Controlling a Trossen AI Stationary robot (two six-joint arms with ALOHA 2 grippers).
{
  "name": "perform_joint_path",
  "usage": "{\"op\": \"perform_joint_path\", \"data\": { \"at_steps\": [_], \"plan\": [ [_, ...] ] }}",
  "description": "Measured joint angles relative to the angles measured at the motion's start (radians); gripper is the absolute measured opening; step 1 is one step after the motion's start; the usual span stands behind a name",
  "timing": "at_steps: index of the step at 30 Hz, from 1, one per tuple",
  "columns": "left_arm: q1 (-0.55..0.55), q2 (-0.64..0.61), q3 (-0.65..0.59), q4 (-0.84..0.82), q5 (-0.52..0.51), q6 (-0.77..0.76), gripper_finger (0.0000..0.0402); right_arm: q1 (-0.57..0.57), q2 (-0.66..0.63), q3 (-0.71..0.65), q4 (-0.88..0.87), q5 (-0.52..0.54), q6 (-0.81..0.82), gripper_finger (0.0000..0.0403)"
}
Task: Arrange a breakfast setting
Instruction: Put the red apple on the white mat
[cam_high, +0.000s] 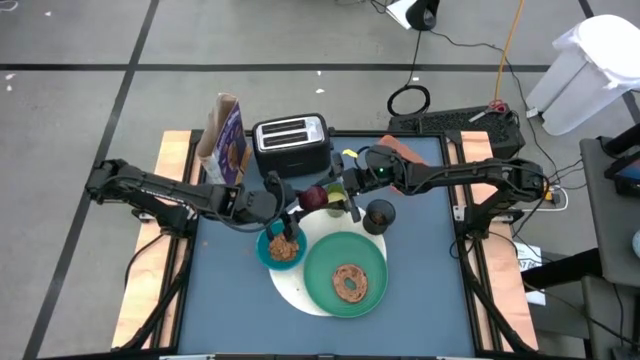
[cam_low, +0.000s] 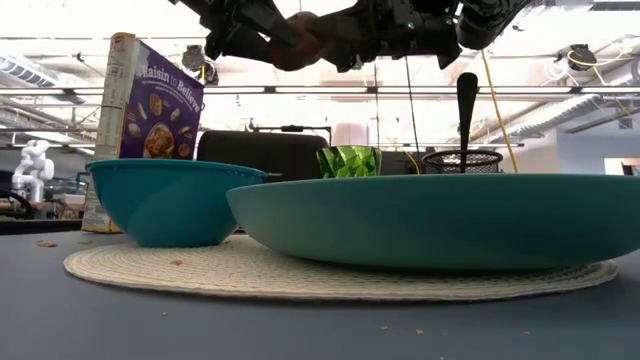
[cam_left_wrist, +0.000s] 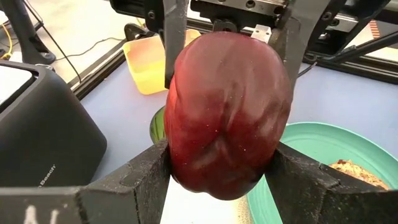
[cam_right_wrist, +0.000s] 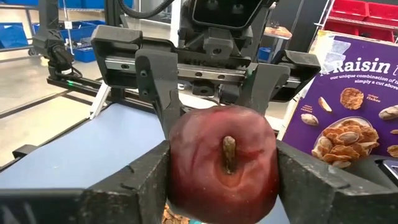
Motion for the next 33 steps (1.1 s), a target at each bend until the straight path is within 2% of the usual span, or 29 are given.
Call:
{"op": "perform_joint_path", "data": {
  "at_steps": [15,25,30,33],
  "plan": [
    [0.0,0.0,0.0,0.004,0.006,0.01,0.0238,0.0,0.0,0.0,-0.001,-0.001,0.01,0.0237],
    [0.002,-0.001,0.0,-0.01,0.008,0.03,0.0345,0.0,0.0,-0.001,-0.007,-0.002,0.042,0.0236],
    [-0.003,-0.054,0.002,-0.116,0.008,0.023,0.0357,0.0,-0.012,-0.001,-0.041,-0.002,0.062,0.0236],
    [-0.017,-0.106,0.0,-0.222,0.007,0.018,0.0357,0.0,-0.013,0.052,-0.151,-0.002,0.095,0.0236]
  ]
}}
